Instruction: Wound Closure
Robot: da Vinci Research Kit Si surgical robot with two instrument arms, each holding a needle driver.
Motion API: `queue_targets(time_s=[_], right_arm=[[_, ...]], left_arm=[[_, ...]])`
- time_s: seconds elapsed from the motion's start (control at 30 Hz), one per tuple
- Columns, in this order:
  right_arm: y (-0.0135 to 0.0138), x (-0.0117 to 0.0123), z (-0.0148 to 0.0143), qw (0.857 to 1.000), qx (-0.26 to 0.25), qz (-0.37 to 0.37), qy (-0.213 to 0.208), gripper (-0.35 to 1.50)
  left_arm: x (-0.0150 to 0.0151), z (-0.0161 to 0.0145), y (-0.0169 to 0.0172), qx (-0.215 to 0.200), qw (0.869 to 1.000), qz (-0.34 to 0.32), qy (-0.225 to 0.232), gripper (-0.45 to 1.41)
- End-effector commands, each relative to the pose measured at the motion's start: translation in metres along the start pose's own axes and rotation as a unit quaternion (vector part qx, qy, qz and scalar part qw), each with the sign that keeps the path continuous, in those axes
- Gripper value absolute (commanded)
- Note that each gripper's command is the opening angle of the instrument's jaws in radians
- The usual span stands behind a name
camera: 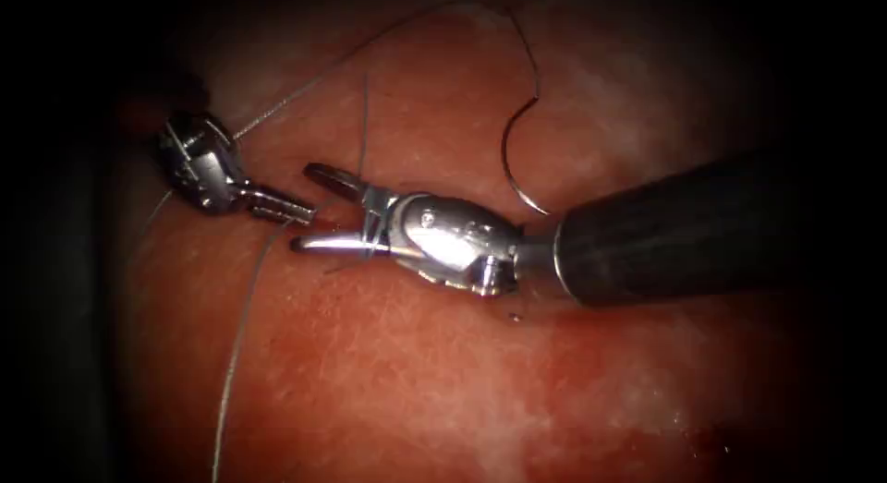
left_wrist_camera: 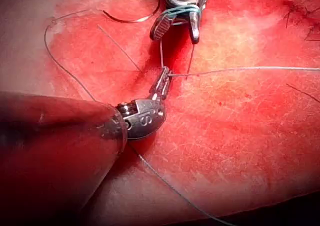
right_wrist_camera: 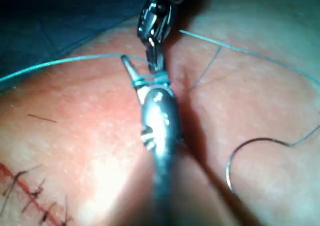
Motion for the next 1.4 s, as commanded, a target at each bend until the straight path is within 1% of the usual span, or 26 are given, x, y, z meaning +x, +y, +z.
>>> queue_targets(time_s=[0.03, 0.07, 0.23, 0.47, 0.57, 0.7, 0.97, 1.1, 1.23, 1.33, 1.4], right_arm=[[-0.0006, -0.0008, 0.0001, 1.0, -0.009, 0.006, 0.001, 0.88], [-0.0002, -0.0007, -0.0001, 1.0, -0.028, 0.007, 0.001, 0.88], [0.0009, -0.0007, -0.0007, 0.996, -0.092, 0.016, -0.01, 0.86], [0.0023, -0.0007, -0.0017, 0.982, -0.176, 0.019, -0.061, 0.81], [0.0025, -0.001, -0.002, 0.978, -0.196, 0.016, -0.069, 0.81], [0.0028, -0.0016, -0.0025, 0.971, -0.221, 0.011, -0.089, 0.79], [0.0035, -0.0026, -0.0028, 0.964, -0.244, 0.008, -0.103, 0.78], [0.0039, -0.003, -0.0026, 0.961, -0.253, 0.012, -0.109, 0.76], [0.0043, -0.0035, -0.0026, 0.95, -0.278, 0.026, -0.14, 0.71], [0.0048, -0.0038, -0.0028, 0.94, -0.306, 0.041, -0.144, 0.71], [0.0052, -0.0038, -0.0029, 0.936, -0.317, 0.049, -0.143, 0.71]], left_arm=[[-0.0002, 0.0007, 0.0016, 0.0, 1.0, -0.002, 0.0, -0.45], [0.0, 0.0008, 0.0023, 0.0, 1.0, -0.003, -0.001, -0.45], [0.0014, 0.0014, 0.0037, 0.001, 1.0, -0.006, -0.002, -0.45], [0.0042, 0.0019, 0.0057, 0.0, 1.0, -0.008, 0.0, -0.45], [0.0056, 0.002, 0.0065, -0.001, 1.0, -0.009, 0.001, -0.45], [0.0075, 0.0022, 0.0072, -0.001, 1.0, -0.013, 0.002, -0.45], [0.0102, 0.0024, 0.0068, 0.0, 1.0, -0.021, 0.004, -0.45], [0.0107, 0.0023, 0.0059, 0.004, 1.0, -0.018, 0.0, -0.45], [0.0107, 0.0021, 0.0047, 0.009, 1.0, -0.023, -0.008, -0.45], [0.0105, 0.002, 0.004, 0.012, 1.0, -0.022, -0.012, -0.45], [0.0102, 0.002, 0.0037, 0.013, 1.0, -0.022, -0.014, -0.45]])
